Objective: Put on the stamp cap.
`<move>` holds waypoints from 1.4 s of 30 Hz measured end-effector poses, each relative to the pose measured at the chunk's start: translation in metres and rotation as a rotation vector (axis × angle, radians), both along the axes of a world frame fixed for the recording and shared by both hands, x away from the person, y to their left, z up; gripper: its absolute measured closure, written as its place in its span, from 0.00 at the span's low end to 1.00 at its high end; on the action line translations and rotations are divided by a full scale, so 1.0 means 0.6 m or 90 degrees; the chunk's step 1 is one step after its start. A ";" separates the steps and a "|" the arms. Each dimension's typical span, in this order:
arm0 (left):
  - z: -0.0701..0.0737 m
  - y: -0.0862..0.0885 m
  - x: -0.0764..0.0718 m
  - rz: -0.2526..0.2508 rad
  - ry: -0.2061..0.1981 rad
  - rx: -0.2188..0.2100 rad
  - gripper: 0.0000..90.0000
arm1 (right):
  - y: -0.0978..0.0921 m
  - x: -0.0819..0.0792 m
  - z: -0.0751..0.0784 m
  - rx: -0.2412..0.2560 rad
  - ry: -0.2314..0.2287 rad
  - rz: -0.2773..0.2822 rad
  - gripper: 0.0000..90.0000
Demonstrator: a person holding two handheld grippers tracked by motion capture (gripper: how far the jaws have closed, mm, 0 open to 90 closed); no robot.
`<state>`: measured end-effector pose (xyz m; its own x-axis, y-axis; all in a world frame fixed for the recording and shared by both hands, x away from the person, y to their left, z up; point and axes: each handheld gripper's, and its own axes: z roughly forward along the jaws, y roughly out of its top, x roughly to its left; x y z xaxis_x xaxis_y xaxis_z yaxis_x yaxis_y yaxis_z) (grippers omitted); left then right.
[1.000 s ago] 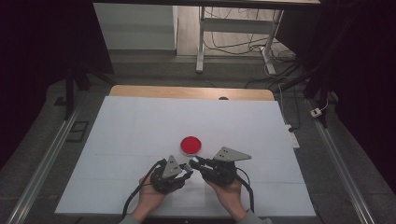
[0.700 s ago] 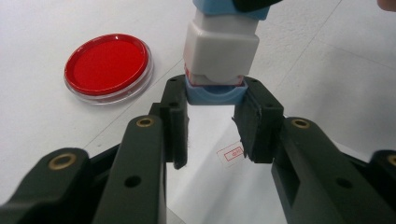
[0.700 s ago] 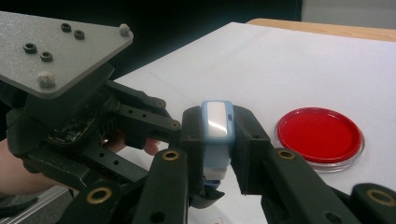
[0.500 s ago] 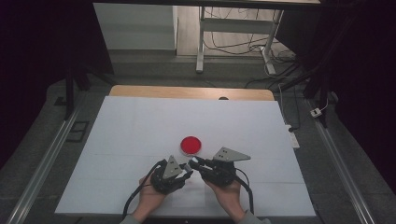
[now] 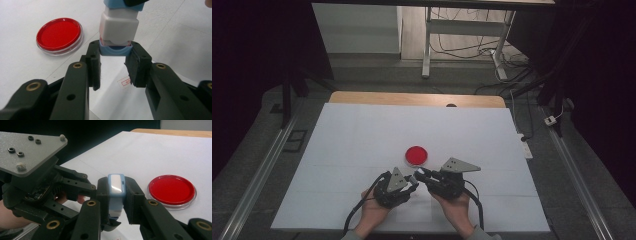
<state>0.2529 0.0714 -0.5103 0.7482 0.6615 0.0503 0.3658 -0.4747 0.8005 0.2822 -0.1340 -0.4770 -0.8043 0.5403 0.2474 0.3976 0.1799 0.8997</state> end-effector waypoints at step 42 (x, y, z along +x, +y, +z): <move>-0.004 -0.003 -0.006 0.015 -0.028 0.011 0.72 | 0.002 0.001 -0.007 0.010 0.026 -0.013 0.84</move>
<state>0.2490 0.0696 -0.5125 0.7292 0.6777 0.0945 0.3415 -0.4802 0.8079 0.2827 -0.1327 -0.4812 -0.7821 0.5525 0.2882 0.4374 0.1573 0.8854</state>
